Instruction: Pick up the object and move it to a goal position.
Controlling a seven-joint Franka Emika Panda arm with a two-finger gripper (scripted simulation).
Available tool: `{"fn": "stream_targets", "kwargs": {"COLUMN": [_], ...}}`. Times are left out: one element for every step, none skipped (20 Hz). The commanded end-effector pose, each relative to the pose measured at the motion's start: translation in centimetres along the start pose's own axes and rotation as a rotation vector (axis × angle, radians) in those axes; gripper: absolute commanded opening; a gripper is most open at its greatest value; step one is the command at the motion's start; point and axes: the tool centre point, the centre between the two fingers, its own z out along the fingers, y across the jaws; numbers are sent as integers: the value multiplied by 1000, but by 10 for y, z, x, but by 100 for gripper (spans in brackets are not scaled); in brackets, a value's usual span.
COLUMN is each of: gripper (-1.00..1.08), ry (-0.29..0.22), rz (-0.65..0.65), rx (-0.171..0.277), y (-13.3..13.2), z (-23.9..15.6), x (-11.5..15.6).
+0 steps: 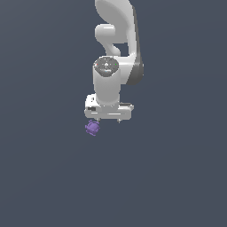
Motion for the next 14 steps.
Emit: {"fn": "stream_targets", "kwargs": {"gripper": [100, 100, 100, 100, 100, 100, 100, 100, 100, 100, 100, 100, 100, 100], "ry": [0, 1, 3, 8, 13, 21, 29, 36, 41, 44, 45, 45, 43, 43], "rz": [0, -1, -2, -4, -7, -11, -16, -19, -22, -24, -25, -25, -24, -23], "rx": [0, 0, -2, -3, -6, -9, -13, -16, -18, -20, -21, -21, -20, -19], "y": [0, 0, 1, 1, 2, 3, 5, 6, 7, 7, 8, 8, 7, 7], "z": [0, 0, -1, -3, -6, -9, -13, -16, -18, -19, -20, -20, -19, -19], "x": [0, 0, 1, 2, 3, 4, 6, 7, 8, 9, 9, 9, 9, 9]}}
